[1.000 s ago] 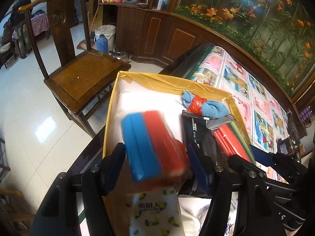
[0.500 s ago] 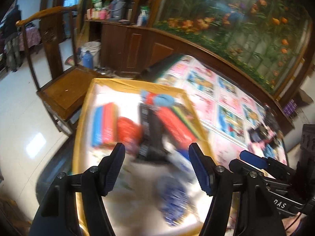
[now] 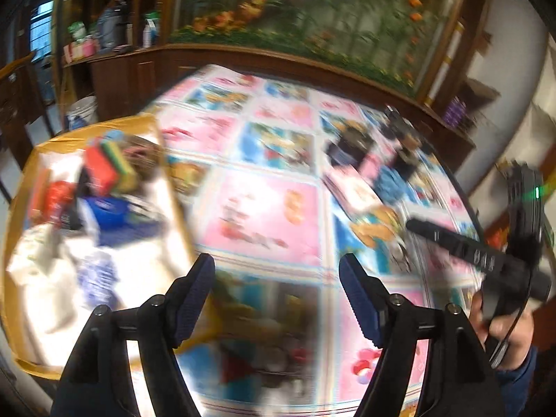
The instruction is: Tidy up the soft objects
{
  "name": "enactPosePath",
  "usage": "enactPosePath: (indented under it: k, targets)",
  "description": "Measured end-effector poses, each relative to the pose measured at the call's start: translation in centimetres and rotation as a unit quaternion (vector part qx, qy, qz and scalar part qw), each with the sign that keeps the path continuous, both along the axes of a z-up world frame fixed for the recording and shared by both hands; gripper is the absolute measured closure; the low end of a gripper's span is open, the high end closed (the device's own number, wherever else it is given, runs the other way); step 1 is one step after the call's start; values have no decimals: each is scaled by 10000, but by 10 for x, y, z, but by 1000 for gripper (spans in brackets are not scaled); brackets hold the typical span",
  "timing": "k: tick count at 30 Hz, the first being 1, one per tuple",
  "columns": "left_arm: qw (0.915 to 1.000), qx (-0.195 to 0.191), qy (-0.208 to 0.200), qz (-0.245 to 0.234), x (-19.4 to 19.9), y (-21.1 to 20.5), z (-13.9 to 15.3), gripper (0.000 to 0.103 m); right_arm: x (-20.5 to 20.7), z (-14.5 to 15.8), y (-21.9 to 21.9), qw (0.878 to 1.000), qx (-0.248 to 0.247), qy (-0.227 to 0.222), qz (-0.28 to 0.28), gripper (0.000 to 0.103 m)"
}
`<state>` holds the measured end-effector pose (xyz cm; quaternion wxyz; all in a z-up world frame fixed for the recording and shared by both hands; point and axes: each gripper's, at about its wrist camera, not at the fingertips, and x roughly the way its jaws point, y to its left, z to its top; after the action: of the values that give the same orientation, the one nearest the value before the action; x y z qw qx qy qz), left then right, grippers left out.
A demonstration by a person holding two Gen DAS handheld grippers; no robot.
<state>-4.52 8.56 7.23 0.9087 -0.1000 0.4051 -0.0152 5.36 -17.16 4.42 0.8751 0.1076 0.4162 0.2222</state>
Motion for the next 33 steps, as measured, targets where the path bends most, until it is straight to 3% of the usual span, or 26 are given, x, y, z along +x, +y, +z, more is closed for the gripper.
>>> enactPosePath:
  k: [3, 6, 11, 19, 21, 22, 23, 30, 33]
  targets:
    - [9990, 244, 150, -341, 8, -40, -24, 30, 11, 0, -22, 9996, -115, -1, -267, 42]
    - [9978, 432, 202, -454, 12, -60, -39, 30, 23, 1, -17, 9985, -518, -132, -120, 40]
    - [9970, 576, 369, -374, 18, -64, -55, 30, 48, 0, -10, 9963, -816, -269, 63, 33]
    - [9962, 642, 463, -360, 25, -63, -60, 28, 83, -15, 16, 9960, -823, -267, 209, 33]
    - [9960, 671, 465, -370, 25, -64, -60, 28, 87, -24, 21, 9957, -867, -184, 265, 43]
    - [9959, 669, 482, -370, 26, -64, -61, 28, 87, -28, 20, 9959, -863, -74, 270, 65]
    - [9959, 664, 496, -367, 26, -64, -61, 28, 87, -31, 19, 9958, -866, 16, 280, 65]
    - [9970, 182, 695, -292, 46, -56, -53, 28, 29, -23, -6, 9967, -704, 295, 285, 66]
    - [9974, -18, 664, -262, 70, -59, -39, 25, -5, -27, -12, 9966, -734, 168, 326, 66]
